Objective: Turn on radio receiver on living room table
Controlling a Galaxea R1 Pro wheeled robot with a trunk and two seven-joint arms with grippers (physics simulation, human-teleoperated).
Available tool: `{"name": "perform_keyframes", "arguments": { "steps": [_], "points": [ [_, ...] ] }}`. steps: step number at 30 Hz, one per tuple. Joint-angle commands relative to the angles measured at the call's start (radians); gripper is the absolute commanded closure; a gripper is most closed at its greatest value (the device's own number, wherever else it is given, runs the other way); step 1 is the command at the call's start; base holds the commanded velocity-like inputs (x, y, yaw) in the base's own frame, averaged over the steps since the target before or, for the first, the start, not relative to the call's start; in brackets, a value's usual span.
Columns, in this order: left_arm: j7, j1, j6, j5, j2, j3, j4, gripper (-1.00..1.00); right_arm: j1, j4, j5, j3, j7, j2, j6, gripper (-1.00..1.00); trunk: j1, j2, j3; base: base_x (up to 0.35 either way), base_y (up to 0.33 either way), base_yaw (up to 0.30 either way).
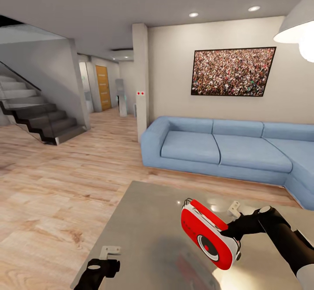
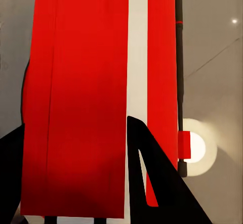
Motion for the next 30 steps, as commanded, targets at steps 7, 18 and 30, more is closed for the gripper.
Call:
{"name": "perform_keyframes", "arguments": {
  "steps": [7, 18, 30],
  "points": [
    [0.000, 0.000, 0.000, 0.000, 0.000, 0.000, 0.000, -1.00, 0.000, 0.000, -0.003, 0.000, 0.000, 0.000, 0.000, 1.00, -0.027, 0.049, 0.022, 0.000, 0.000, 0.000],
    [0.000, 0.000, 0.000, 0.000, 0.000, 0.000, 0.000, -1.00, 0.000, 0.000, -0.006, -0.003, 0.000, 0.000, 0.000, 1.00, -0.065, 0.119, 0.053, 0.000, 0.000, 0.000],
    [0.000, 0.000, 0.000, 0.000, -0.002, 0.000, 0.000, -1.00, 0.000, 0.000, -0.008, -0.005, 0.000, 0.000, 0.000, 1.00, -0.065, 0.119, 0.053, 0.000, 0.000, 0.000]
  ]
}}
